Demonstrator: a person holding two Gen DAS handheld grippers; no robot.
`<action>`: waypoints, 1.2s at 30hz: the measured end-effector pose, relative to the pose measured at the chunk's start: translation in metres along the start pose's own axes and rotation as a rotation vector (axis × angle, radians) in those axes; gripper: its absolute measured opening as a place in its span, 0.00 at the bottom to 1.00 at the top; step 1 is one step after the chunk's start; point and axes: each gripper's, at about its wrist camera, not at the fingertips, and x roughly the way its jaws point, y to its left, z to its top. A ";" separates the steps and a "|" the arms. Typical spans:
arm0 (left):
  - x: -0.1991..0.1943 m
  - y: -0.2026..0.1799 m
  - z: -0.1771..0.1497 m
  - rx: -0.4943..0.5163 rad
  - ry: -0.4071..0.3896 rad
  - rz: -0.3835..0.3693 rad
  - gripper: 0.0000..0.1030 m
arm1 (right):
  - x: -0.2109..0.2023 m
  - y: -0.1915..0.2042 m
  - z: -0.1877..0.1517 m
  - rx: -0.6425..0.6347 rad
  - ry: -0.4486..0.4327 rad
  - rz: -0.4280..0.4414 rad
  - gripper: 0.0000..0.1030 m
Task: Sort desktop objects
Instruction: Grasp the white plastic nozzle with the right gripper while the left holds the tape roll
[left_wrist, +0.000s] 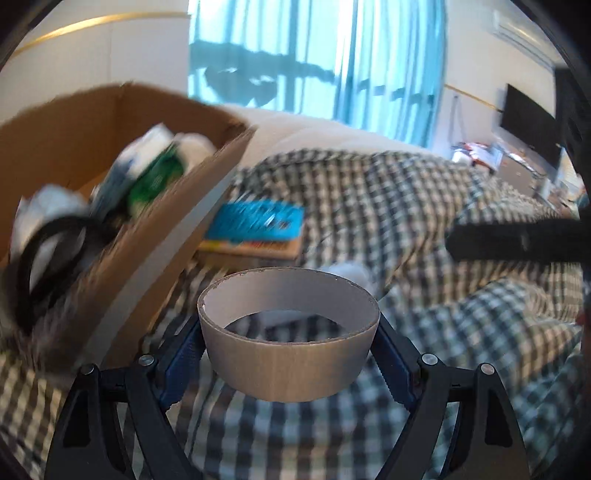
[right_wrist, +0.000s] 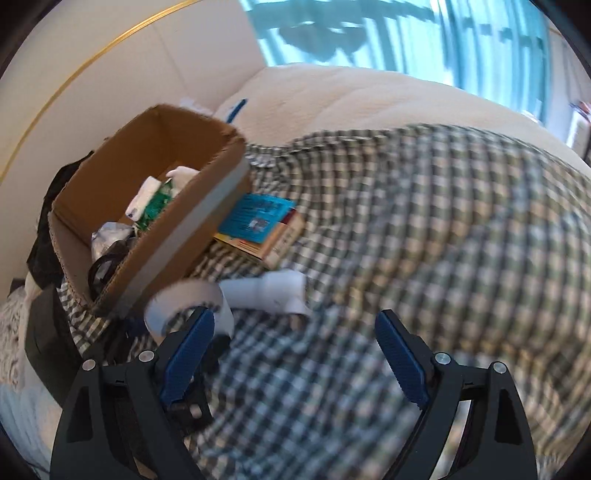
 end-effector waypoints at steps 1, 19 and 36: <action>0.002 0.003 -0.003 -0.014 0.004 0.010 0.84 | 0.008 0.002 0.003 -0.022 0.005 0.004 0.86; 0.012 0.037 -0.014 -0.148 0.014 0.102 0.84 | 0.109 -0.002 0.007 -0.014 0.168 0.135 0.65; 0.009 0.051 -0.025 -0.178 0.044 0.180 0.85 | 0.106 0.044 -0.009 -0.380 0.155 -0.042 0.77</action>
